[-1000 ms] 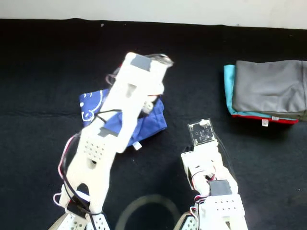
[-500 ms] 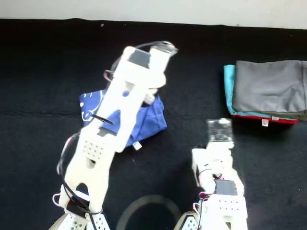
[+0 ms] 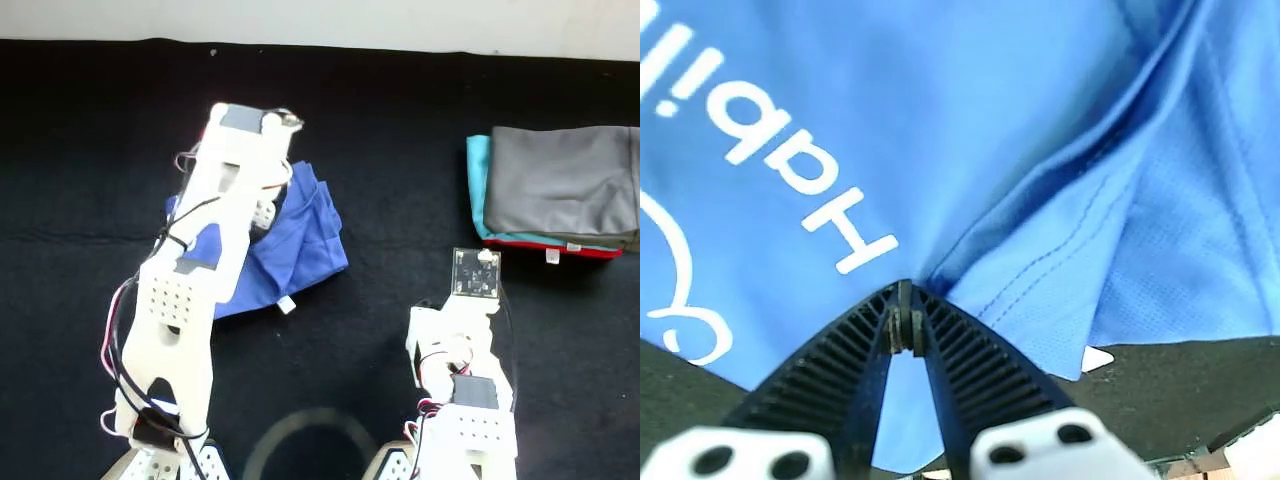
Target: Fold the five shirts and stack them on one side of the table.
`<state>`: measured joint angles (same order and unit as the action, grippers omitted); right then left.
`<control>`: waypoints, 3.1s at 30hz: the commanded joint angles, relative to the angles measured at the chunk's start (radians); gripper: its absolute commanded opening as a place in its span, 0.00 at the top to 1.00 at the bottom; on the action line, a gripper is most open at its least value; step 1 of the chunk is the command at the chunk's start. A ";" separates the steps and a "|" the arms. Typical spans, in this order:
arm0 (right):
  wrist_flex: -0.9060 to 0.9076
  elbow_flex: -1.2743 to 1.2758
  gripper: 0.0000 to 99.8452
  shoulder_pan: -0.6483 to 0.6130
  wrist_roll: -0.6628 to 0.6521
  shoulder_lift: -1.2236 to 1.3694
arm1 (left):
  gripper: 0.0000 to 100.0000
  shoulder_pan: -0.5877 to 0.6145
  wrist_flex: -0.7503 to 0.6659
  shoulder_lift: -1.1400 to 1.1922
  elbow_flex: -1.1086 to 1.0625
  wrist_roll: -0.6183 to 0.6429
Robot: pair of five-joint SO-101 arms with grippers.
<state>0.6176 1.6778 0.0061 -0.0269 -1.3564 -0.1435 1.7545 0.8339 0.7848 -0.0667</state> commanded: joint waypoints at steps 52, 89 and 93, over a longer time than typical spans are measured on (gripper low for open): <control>-0.019 0.024 0.99 0.019 0.014 -0.018 | 0.99 -0.386 -0.049 0.048 0.266 0.003; 0.001 0.013 0.99 0.013 0.018 -0.018 | 0.99 0.219 -0.758 -0.943 -1.437 -0.005; 0.002 0.005 0.99 0.013 0.018 -0.018 | 0.99 0.229 -0.842 -0.955 -1.477 -0.005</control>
<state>0.6176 1.6778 0.0153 -0.0207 -1.3564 0.0667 0.9613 -0.0713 -0.6851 -0.0652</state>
